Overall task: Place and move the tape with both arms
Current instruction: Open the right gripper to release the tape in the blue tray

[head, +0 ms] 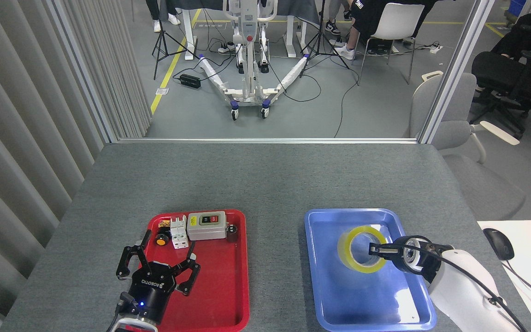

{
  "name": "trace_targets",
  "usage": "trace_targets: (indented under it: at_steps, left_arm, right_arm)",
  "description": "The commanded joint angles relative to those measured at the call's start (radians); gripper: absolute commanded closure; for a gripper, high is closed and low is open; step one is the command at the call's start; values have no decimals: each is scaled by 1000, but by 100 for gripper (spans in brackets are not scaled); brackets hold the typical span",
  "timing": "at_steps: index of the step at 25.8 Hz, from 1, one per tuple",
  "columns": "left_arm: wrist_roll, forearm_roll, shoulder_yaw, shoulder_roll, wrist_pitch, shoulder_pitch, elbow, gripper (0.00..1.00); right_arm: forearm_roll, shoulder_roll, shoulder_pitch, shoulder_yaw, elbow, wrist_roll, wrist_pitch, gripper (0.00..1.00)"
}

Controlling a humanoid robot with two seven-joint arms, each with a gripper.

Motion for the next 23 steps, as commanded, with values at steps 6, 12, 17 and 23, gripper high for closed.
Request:
trace_targets:
  at_steps: [6,12,17,23]
  left_arm:
    - [-125,2,-5,-5,-8,-8,-4,0]
    - [-186,107,-5,-9,-57,3,-16,0]
    - [-310,305,-5,6,-63,4,-30,0]
    - [-284,311,-3,6,-58,6,-19,0]
  right_arm:
    - [1,-2,9,-2,1,-17,-14,68]
    - [7,-2,10,-2,-1,-25,-17,55]
    - [7,-2,9,-3,-1,-37,-25,51]
    - [81,1,26,-19,-23,-103,-85,46]
